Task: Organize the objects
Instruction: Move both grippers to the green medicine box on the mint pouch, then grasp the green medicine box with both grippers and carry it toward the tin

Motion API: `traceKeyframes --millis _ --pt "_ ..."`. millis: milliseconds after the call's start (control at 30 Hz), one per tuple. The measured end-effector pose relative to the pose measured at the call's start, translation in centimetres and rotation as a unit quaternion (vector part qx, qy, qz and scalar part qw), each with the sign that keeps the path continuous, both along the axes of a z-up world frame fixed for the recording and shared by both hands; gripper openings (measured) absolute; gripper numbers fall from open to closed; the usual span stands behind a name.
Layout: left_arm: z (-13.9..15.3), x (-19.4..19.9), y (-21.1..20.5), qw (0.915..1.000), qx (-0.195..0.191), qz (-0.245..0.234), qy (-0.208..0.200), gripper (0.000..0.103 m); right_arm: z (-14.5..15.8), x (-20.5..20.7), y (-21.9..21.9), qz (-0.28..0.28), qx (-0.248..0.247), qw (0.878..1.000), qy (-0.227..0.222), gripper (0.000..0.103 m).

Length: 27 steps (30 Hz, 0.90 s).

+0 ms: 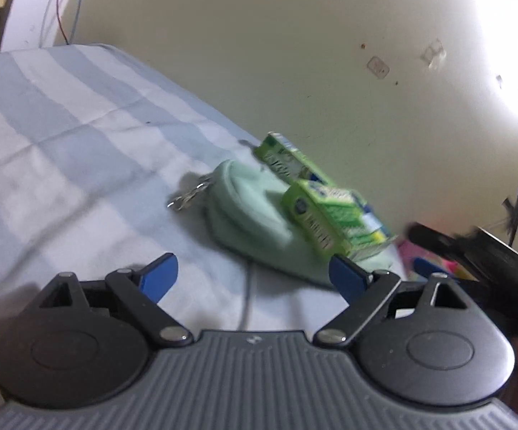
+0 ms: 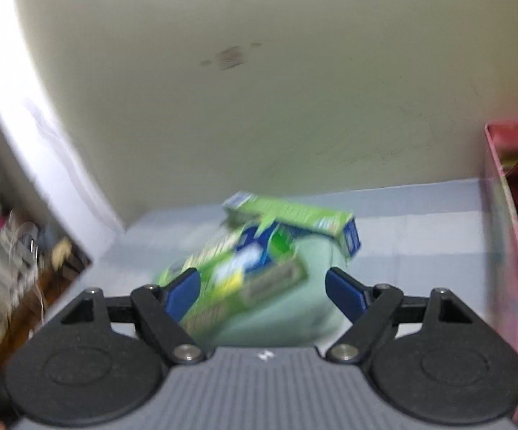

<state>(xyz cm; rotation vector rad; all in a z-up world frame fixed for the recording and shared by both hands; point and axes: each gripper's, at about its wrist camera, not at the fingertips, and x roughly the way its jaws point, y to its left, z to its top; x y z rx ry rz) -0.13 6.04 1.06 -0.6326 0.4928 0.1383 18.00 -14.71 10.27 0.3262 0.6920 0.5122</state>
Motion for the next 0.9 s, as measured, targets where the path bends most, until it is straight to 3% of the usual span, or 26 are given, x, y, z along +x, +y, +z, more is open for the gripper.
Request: traceKeyframes --millis 200,300,367,433,500,533,667,800,900 --pt "1.9 4.2 -1.1 0.9995 -0.003 -0.020 -0.024 0.086 -1.4 4.5 1.3 -0.021 0.025 0.999 0.037 0.059" --pt "1.9 5.9 -1.8 0.9996 0.025 -0.006 -0.011 0.085 -2.5 4.2 1.8 -0.003 0.023 0.998 0.052 0.051" --pt "1.6 5.9 -2.0 0.9993 0.035 -0.004 -0.010 0.082 -2.6 3.1 2.1 0.002 0.012 0.999 0.036 0.050" --pt "1.4 5.7 -2.4 0.9991 0.041 -0.013 0.002 0.071 -2.5 1.9 2.1 0.015 0.019 0.999 0.042 0.048" --pt "0.4 5.8 -1.9 0.9980 -0.024 -0.058 0.011 0.059 -2.2 0.3 2.2 0.026 0.012 0.999 0.037 0.048" --pt "-0.1 5.4 -2.1 0.9964 -0.047 -0.067 0.022 0.060 -2.1 -0.8 2.4 0.027 0.000 0.999 0.029 0.048" --pt "-0.6 2.7 -4.1 0.9956 -0.017 -0.086 0.034 0.061 -2.7 -5.2 2.4 0.032 -0.045 0.998 0.014 0.048" --pt "-0.1 -0.4 -7.5 0.9915 0.038 -0.119 0.038 0.061 -4.1 -8.6 -0.2 0.026 -0.007 0.998 0.051 0.049" --pt "0.2 -2.2 -9.4 0.9863 0.043 -0.153 0.044 0.062 -4.2 -11.7 -2.2 0.006 -0.003 0.999 0.047 0.051"
